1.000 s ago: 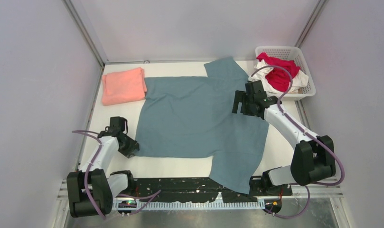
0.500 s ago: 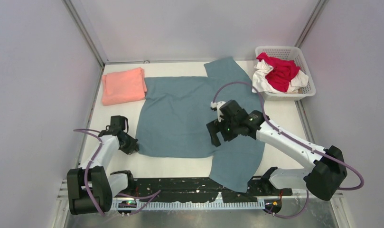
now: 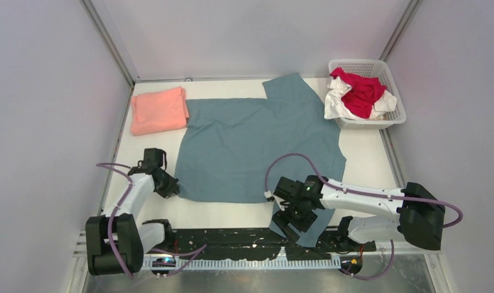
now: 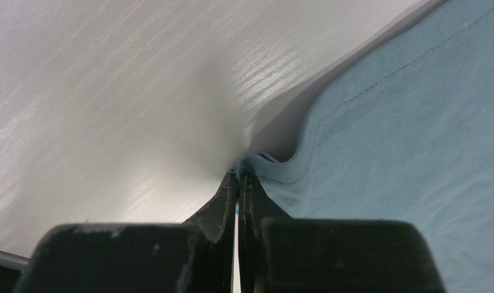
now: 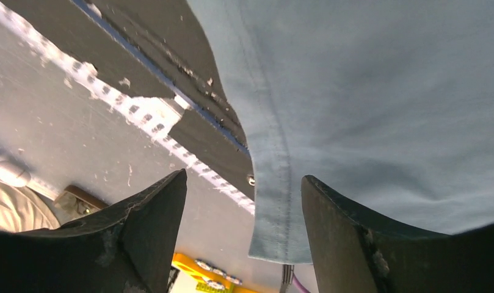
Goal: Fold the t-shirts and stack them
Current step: Grab the side of the flattened tshirt closest away from the robot with both arms
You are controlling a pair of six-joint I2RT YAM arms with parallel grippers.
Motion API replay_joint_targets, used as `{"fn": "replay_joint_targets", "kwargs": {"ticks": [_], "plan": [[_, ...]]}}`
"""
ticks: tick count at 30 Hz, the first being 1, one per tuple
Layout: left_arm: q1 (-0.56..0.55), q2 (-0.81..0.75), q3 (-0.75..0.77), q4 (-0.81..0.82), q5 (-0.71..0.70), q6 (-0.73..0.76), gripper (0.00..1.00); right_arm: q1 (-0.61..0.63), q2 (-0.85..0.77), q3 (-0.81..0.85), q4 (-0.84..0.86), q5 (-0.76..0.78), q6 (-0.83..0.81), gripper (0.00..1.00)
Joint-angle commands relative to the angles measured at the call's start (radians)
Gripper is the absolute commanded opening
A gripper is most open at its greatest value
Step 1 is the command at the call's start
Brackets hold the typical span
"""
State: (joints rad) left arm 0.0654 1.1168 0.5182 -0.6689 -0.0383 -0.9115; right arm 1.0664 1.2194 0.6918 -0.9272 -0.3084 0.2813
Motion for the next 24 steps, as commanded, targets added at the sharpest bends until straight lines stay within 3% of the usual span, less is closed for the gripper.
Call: {"fn": "replay_joint_targets", "kwargs": {"ticks": [1,11,17,24], "plan": [[-0.006,-0.019,0.02,0.001,-0.029,0.006,0.0,0.075,0.016,-0.031,0.018,-0.001,0.101,0.73],[-0.008,-0.054,-0.012,0.022,-0.033,-0.006,0.0,0.146,0.128,-0.046,0.083,0.2,0.236,0.65],[-0.008,-0.067,-0.013,0.025,-0.033,-0.012,0.0,0.191,0.176,-0.061,0.096,0.339,0.332,0.54],[-0.009,-0.084,0.008,0.002,-0.04,-0.008,0.0,0.195,0.198,-0.05,0.048,0.437,0.379,0.09]]}}
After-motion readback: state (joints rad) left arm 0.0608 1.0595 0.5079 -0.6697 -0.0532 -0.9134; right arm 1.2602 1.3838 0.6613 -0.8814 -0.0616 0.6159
